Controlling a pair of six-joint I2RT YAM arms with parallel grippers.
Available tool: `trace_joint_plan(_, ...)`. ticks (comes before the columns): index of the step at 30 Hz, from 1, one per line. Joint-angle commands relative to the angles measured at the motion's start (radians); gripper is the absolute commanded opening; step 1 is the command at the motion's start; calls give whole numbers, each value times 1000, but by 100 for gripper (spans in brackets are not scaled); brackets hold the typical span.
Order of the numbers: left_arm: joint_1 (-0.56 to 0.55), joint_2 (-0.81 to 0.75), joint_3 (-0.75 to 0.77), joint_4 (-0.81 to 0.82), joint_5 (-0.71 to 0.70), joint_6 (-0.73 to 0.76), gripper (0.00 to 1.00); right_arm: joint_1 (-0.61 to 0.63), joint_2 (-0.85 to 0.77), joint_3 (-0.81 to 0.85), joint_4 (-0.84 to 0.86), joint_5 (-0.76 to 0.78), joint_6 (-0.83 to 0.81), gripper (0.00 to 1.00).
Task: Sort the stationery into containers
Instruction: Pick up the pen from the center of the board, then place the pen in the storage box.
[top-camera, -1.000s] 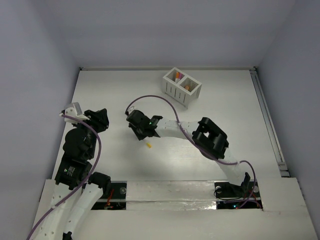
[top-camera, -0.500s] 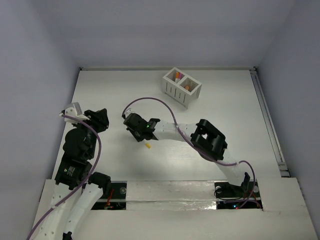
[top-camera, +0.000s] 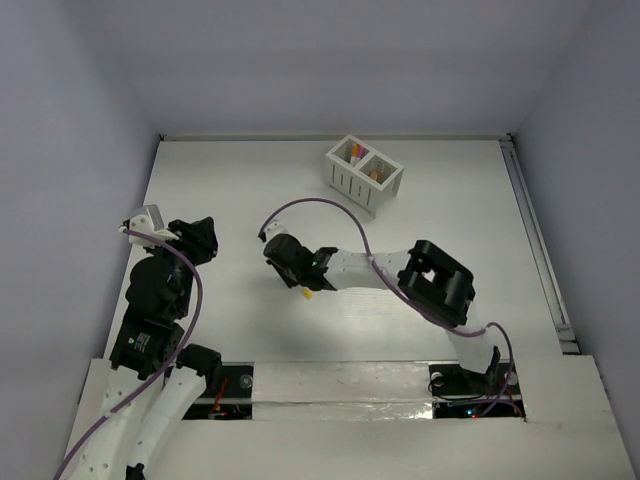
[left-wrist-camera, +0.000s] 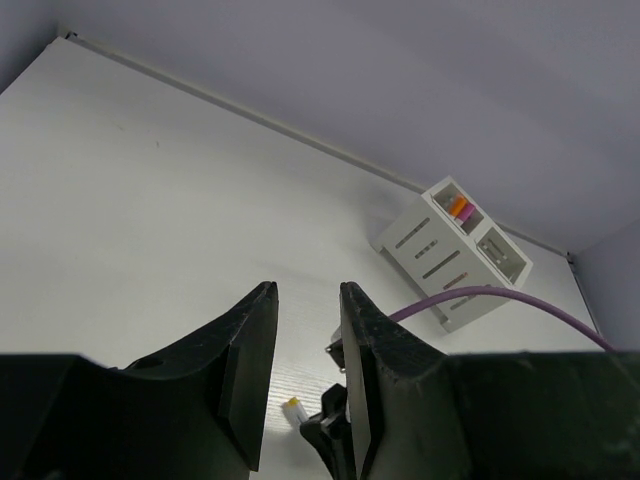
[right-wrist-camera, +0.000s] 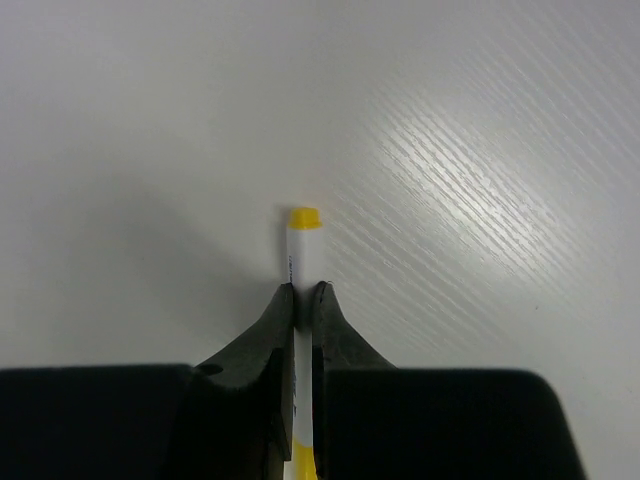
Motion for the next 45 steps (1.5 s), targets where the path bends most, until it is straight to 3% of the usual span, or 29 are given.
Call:
trace_joint_plan(1, 6, -4, -2, 52, 4, 14, 28, -25, -106, -61, 194, -63, 62, 0)
trace_joint_plan(10, 6, 4, -2, 56, 16, 14, 28, -164, -298, -244, 422, -158, 208, 0)
trace_joint_plan(17, 6, 9, -2, 56, 24, 15, 28, -348, -369, -218, 554, -162, 241, 0)
trace_joint_plan(28, 6, -2, -3, 64, 45, 24, 30, -605, -162, 142, 611, -96, 182, 0)
trace_joint_plan(40, -3, 12, 1, 61, 39, 29, 30, -648, 74, 391, 619, -36, -60, 0)
trace_joint_plan(45, -3, 19, 1, 62, 36, 31, 30, -648, 78, 340, 629, -50, -83, 0)
